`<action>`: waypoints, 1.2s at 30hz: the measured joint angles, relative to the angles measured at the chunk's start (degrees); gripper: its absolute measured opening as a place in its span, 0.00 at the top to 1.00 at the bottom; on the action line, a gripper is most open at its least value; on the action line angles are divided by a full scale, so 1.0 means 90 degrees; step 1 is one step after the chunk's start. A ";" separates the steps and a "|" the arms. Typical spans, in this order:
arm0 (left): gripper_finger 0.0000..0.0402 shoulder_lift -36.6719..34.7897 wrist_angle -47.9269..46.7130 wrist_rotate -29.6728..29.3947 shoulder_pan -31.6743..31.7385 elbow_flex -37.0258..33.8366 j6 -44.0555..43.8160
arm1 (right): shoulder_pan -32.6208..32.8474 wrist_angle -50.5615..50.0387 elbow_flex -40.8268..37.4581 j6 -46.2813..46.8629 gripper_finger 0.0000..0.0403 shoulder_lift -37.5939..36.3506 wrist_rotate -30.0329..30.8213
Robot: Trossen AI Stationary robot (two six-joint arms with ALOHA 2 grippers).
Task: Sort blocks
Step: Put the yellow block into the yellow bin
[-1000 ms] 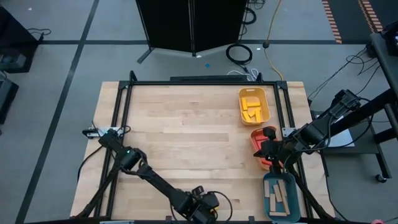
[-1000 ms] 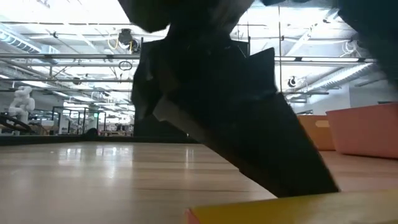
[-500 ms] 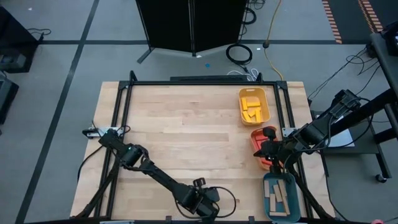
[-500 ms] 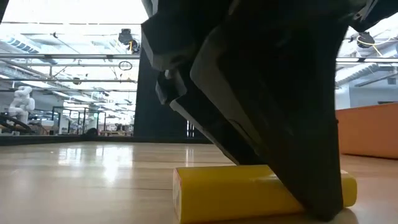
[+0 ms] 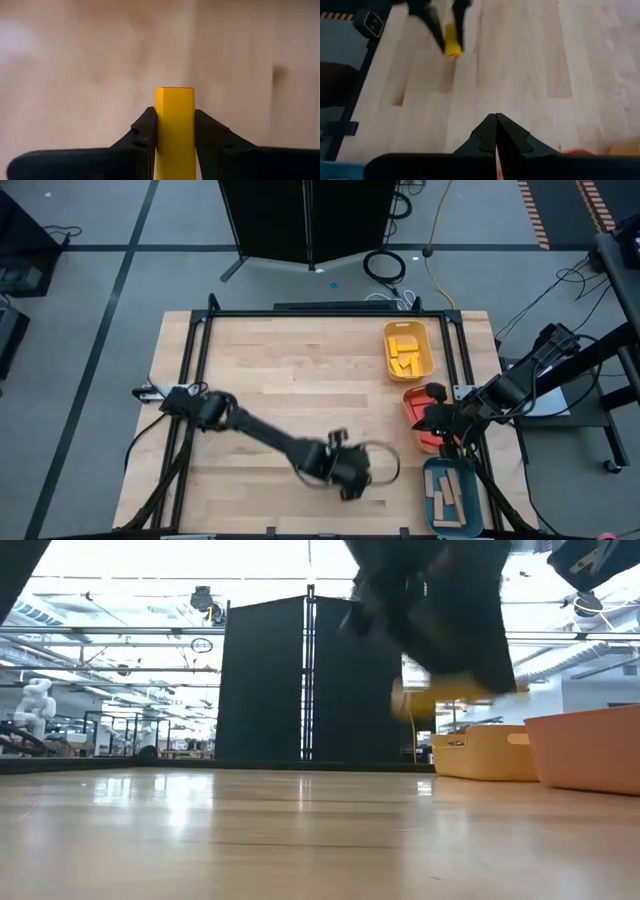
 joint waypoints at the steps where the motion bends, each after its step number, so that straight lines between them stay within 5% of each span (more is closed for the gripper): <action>1: 0.79 -0.0136 0.0005 -0.0043 0.0154 0.0014 0.0284 | -0.0004 -0.0065 0.0000 0.0060 1.00 -0.0051 0.0001; 7: 0.79 -0.0311 0.0544 0.0368 0.1559 -0.0002 0.2270 | -0.0008 -0.0604 0.0000 0.0382 1.00 -0.0205 0.0071; 14: 0.78 -0.0332 0.2392 0.2420 0.3516 0.0018 0.2996 | -0.0011 -0.0732 0.0000 0.0137 1.00 -0.0211 0.0360; 23: 0.78 0.0267 0.5076 0.4037 0.5026 0.0028 0.1244 | -0.0743 -0.0844 0.0000 0.0015 1.00 -0.0339 0.1276; 29: 0.78 0.0962 0.6681 0.4257 0.5065 0.0034 -0.0005 | -0.1819 -0.0912 0.0000 -0.0575 1.00 -0.0386 0.1267; 36: 0.78 0.1263 0.7324 0.4157 0.4969 0.0034 -0.0605 | -0.2958 -0.0963 0.0000 -0.1343 1.00 -0.0409 0.0563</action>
